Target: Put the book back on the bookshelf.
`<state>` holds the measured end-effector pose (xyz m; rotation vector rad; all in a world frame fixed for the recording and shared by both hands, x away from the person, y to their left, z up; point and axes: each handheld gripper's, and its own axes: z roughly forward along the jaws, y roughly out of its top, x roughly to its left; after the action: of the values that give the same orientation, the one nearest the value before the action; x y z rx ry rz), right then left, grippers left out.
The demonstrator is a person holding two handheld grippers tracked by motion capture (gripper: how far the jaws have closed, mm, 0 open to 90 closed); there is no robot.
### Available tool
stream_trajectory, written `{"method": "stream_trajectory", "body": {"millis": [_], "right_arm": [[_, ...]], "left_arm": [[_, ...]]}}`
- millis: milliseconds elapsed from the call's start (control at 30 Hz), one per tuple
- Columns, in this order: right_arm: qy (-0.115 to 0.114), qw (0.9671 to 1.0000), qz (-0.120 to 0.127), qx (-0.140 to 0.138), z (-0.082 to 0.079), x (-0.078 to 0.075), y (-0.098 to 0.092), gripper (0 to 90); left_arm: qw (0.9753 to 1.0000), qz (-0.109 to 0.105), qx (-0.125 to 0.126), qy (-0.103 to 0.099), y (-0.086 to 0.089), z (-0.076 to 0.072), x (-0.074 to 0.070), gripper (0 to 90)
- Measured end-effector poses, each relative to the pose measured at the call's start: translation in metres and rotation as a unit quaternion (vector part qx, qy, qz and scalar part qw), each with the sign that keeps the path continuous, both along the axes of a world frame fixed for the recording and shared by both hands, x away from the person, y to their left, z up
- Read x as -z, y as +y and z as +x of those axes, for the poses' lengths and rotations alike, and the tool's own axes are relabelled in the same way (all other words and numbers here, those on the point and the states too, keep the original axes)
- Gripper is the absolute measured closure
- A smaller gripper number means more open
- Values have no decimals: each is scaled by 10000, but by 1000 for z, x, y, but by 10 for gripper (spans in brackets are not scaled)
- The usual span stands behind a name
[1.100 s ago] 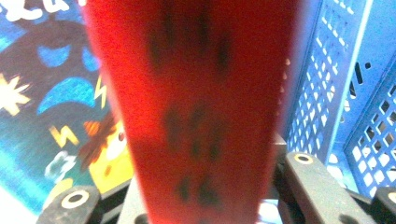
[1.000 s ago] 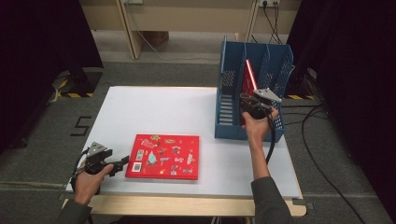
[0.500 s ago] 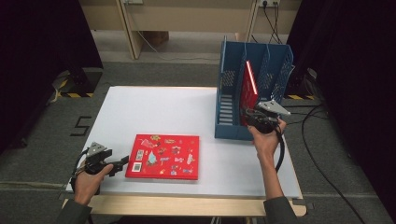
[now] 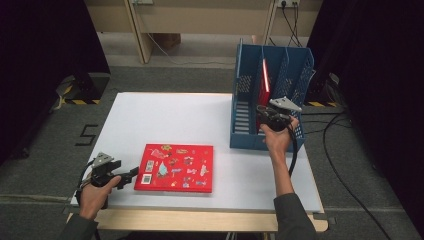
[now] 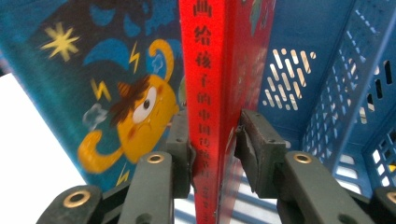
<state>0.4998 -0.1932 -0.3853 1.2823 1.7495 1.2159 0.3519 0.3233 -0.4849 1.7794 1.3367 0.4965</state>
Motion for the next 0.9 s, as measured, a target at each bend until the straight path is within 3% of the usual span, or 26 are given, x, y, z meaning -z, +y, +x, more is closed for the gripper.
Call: {"method": "stream_trajectory", "body": {"millis": [267,733,833,900], "right_arm": [[63,9998,150,115,17,-1,1,670],[136,9997,32,207,32,-3,4,667],[155,9992,291,208,31,-2,2,653],[117,9994,286,160,28,-2,2,634]], "left_arm": [[10000,-5,-6,-20,0,0,0,189],[10000,4,88,-22,-2,0,0,190],[10000,-9,89,-26,-2,0,0,189],[10000,9,91,-14,-2,0,0,190]]}}
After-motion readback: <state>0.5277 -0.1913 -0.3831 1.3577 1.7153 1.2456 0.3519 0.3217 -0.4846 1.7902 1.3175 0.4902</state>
